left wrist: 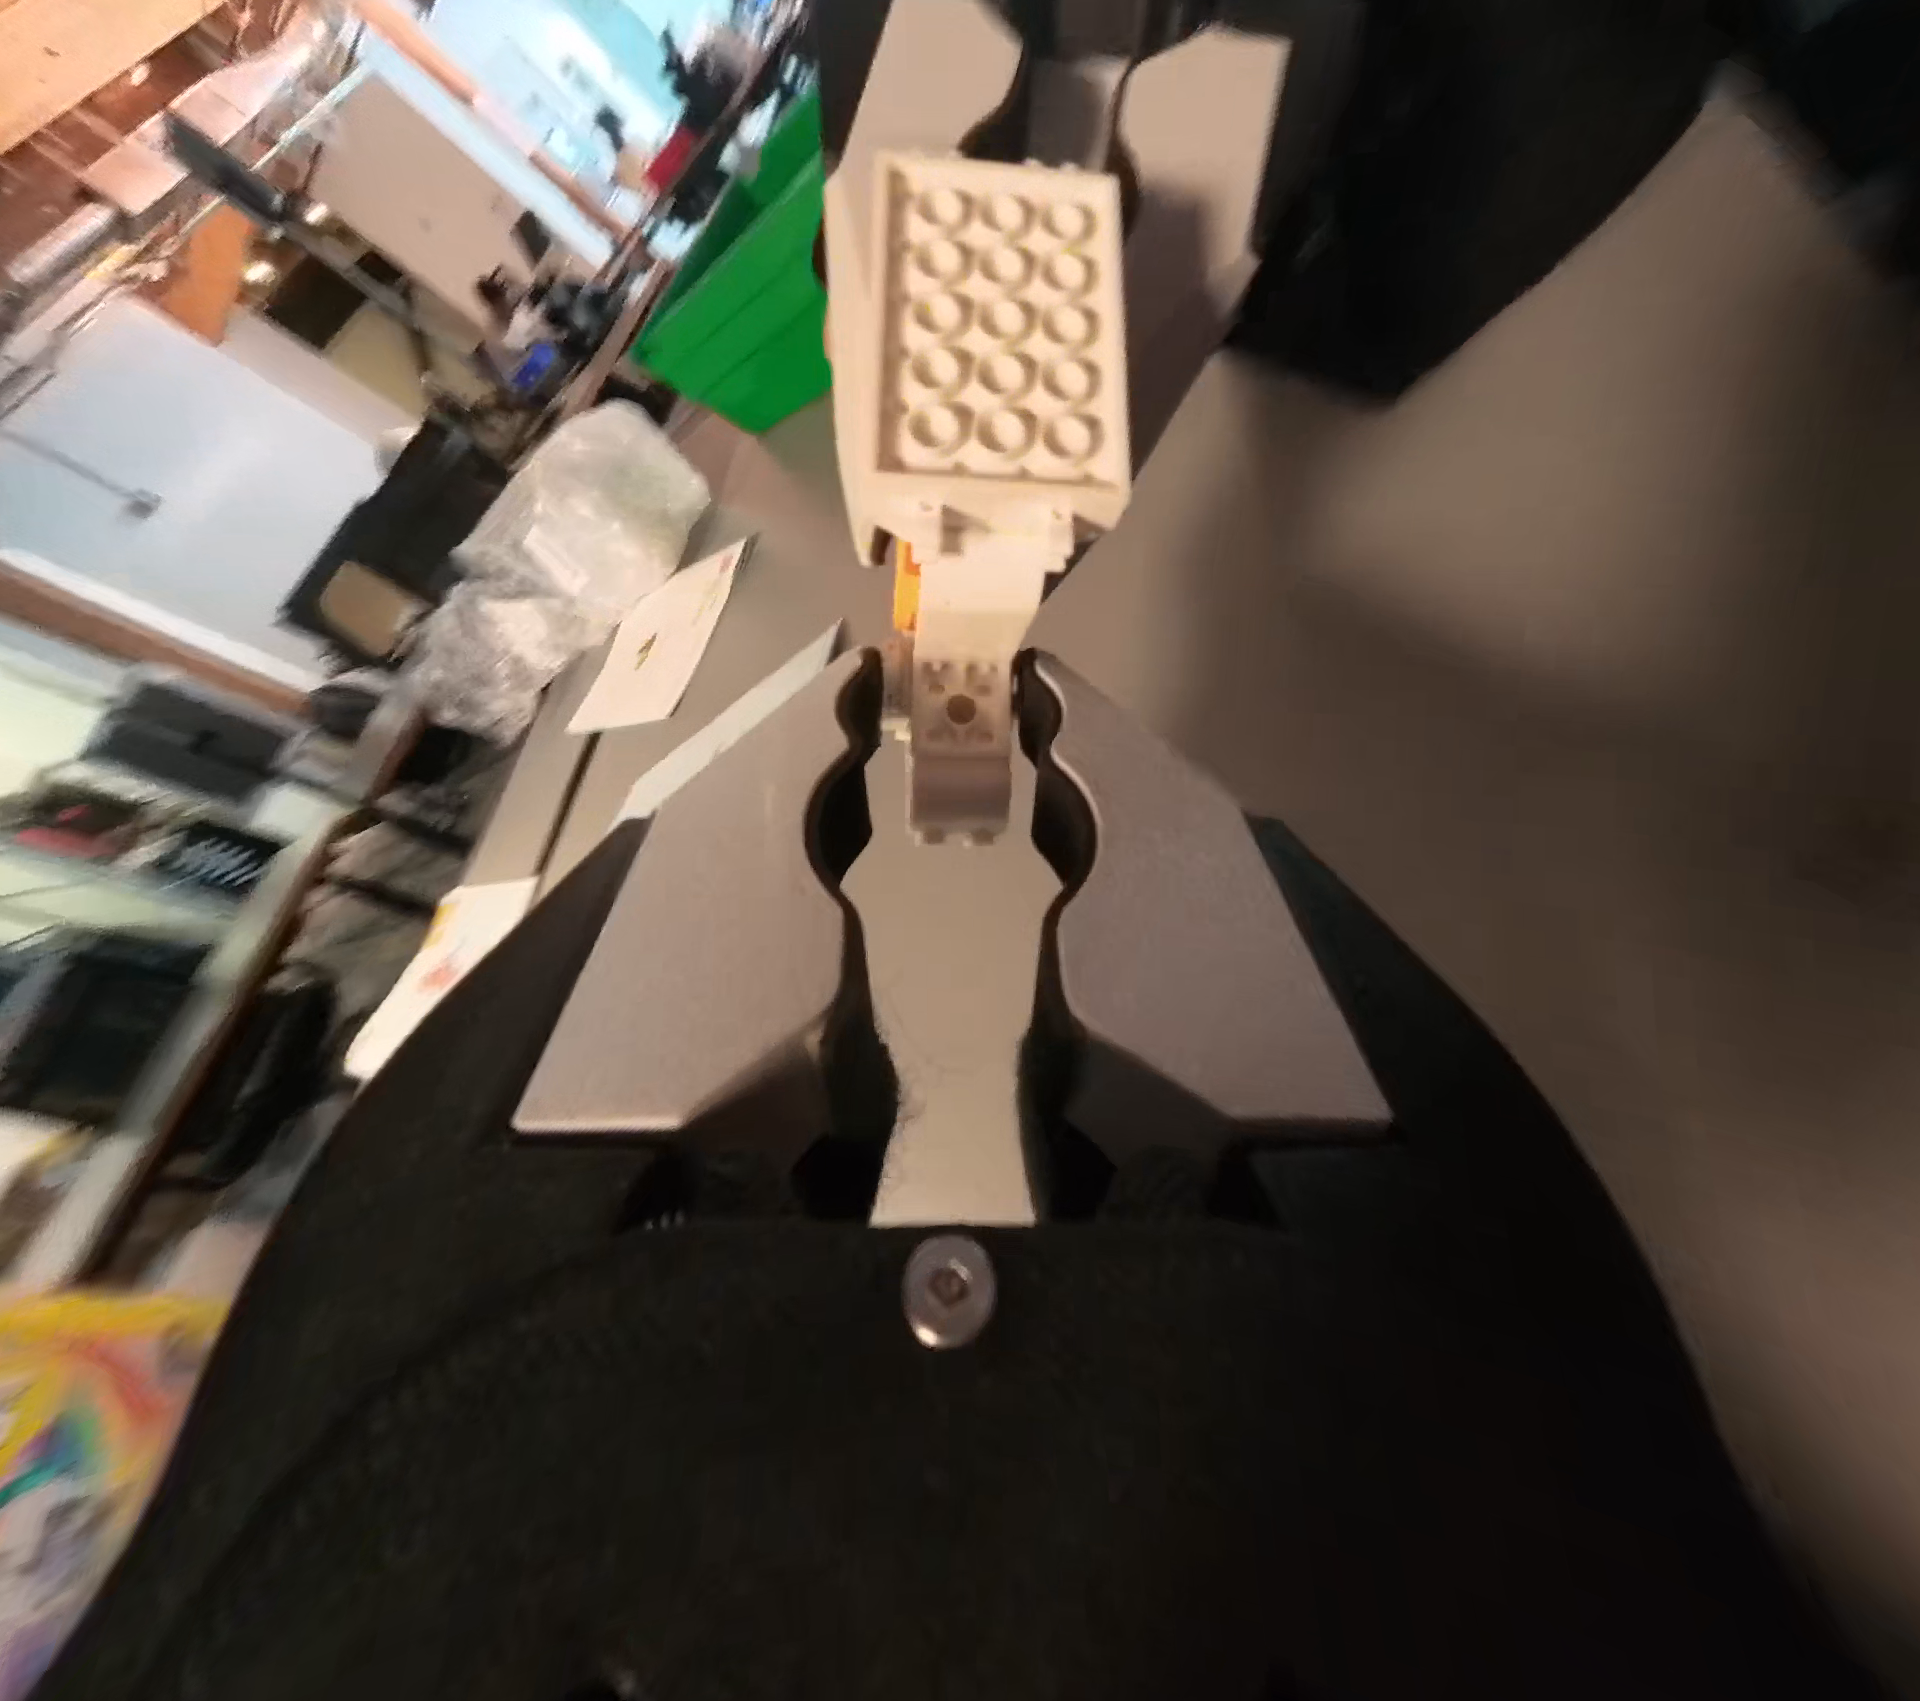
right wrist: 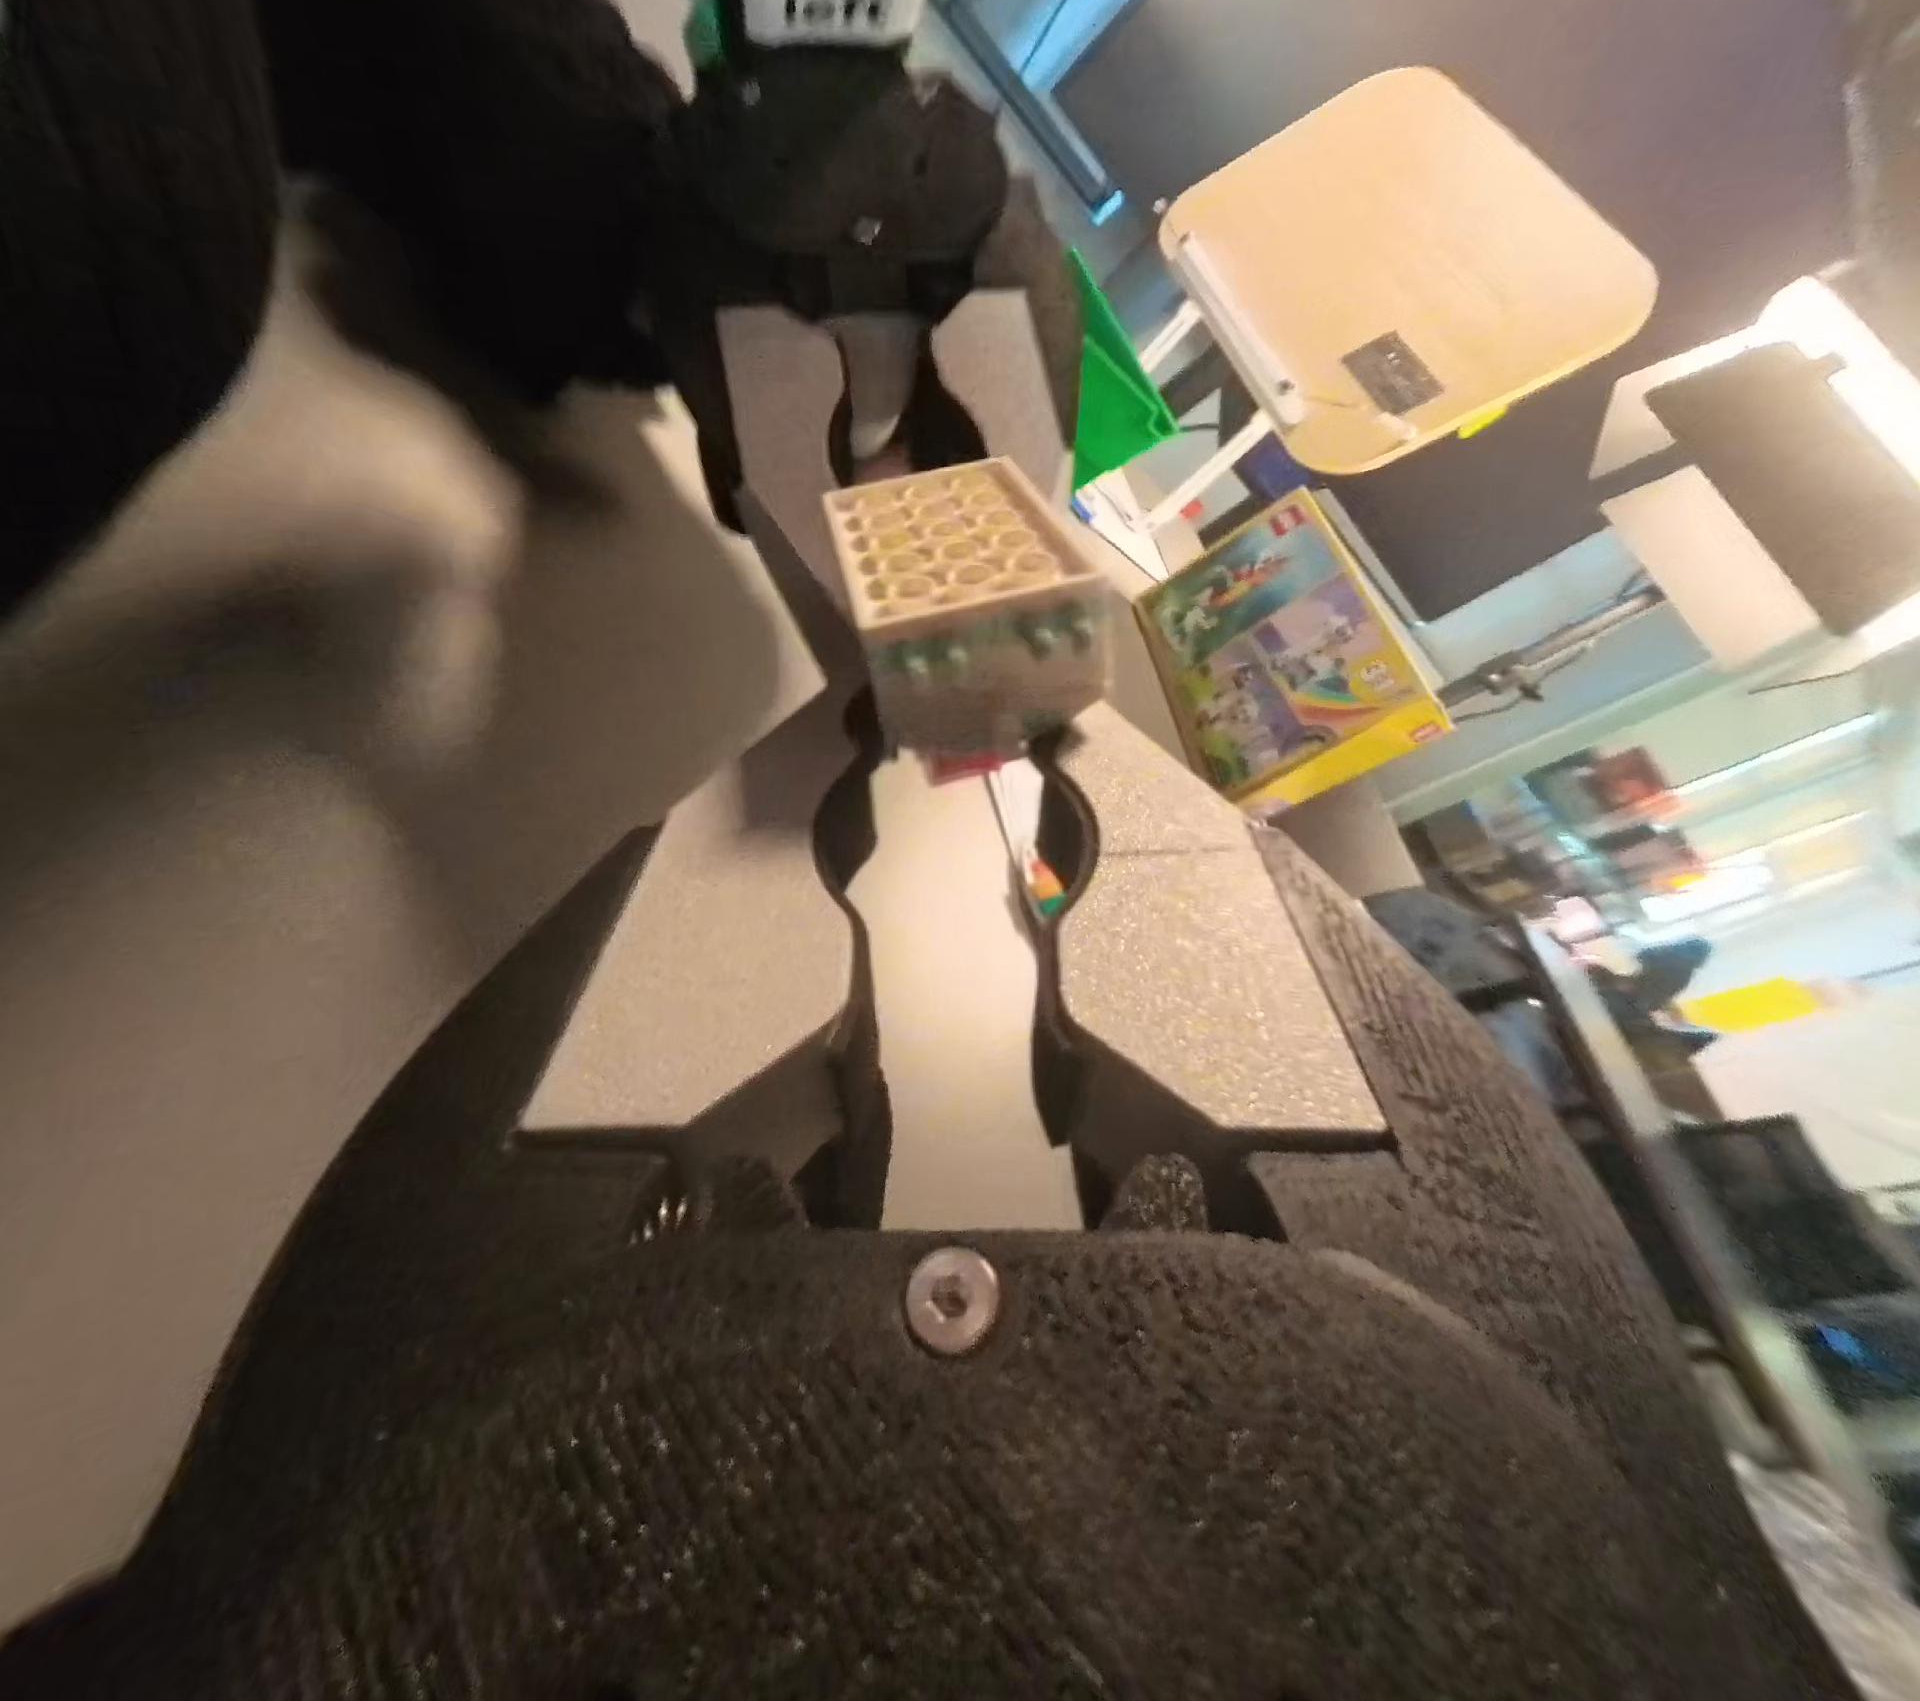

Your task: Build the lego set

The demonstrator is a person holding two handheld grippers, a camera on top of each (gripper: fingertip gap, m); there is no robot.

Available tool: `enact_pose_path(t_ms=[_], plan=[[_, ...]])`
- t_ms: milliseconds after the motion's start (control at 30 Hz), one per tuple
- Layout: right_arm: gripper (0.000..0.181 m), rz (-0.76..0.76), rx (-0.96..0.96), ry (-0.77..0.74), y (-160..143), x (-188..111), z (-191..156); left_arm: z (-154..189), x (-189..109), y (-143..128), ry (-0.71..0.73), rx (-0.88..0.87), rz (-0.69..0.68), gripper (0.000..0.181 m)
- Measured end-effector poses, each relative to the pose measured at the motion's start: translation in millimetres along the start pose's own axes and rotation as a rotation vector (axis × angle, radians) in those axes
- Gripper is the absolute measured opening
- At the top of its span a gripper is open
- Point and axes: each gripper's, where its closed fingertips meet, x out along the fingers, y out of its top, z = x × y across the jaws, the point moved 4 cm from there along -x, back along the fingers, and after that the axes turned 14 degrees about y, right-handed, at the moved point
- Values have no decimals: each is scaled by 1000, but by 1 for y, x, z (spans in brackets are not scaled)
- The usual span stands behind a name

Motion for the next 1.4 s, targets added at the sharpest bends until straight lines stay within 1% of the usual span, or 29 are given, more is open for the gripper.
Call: enact_pose_path(t_ms=[33,100,200,267,333,433,500,567,633,667,700,767,800,833,867,900,1000,1067,1100,1133,1233,1300,1400], plan=[[40,-44,-26,23,-9,2,-5,-1,3,-5,25,38,-34,25],[55,-141,-48,50,-32,1,-11,-1,7,-18,57,104,-115,25],[58,-281,-102,34,-67,-15,-8,1,11,-36,82,225,-207,26],[58,-339,-93,-10,-87,-30,1,7,14,-41,84,316,-238,26],[58,-327,-48,-75,-99,-44,10,11,16,-44,100,432,-251,26],[57,-233,30,-198,-106,-60,24,18,19,-49,108,601,-267,26],[56,-185,42,-275,-105,-70,34,22,20,-52,84,666,-270,26],[54,-149,45,-336,-102,-77,41,21,22,-52,97,708,-274,26],[54,-107,92,-334,-99,-79,41,22,20,-52,80,737,-264,28],[53,-82,130,-303,-97,-77,39,25,18,-52,40,733,-260,36],[52,-48,191,-238,-93,-73,35,27,16,-52,1,712,-260,42],[51,25,393,-17,-82,-60,20,27,14,-47,-33,642,-244,48],[51,32,487,109,-76,-52,10,27,13,-43,-53,598,-237,54],[54,28,557,220,-71,-44,1,25,13,-41,-71,554,-231,60],[60,23,599,293,-66,-38,-5,24,13,-39,-86,517,-227,66],[64,12,604,323,-65,-31,-7,23,13,-38,-100,486,-225,71],[64,-60,543,380,-69,-15,-13,18,14,-39,-124,413,-227,78],[55,-82,576,425,-78,-7,-14,17,14,-41,-127,386,-232,78],[43,-95,600,458,-80,-4,-15,16,14,-43,-121,381,-233,76],[36,-94,594,460,-80,-2,-14,15,14,-44,-115,373,-232,75],[28,-108,568,442,-77,0,-15,14,12,-47,-110,316,-224,74],[27,-153,511,395,-77,-1,-16,11,9,-50,-109,272,-224,77],[27,-226,448,311,-79,-9,-19,4,1,-54,-108,169,-226,90]])
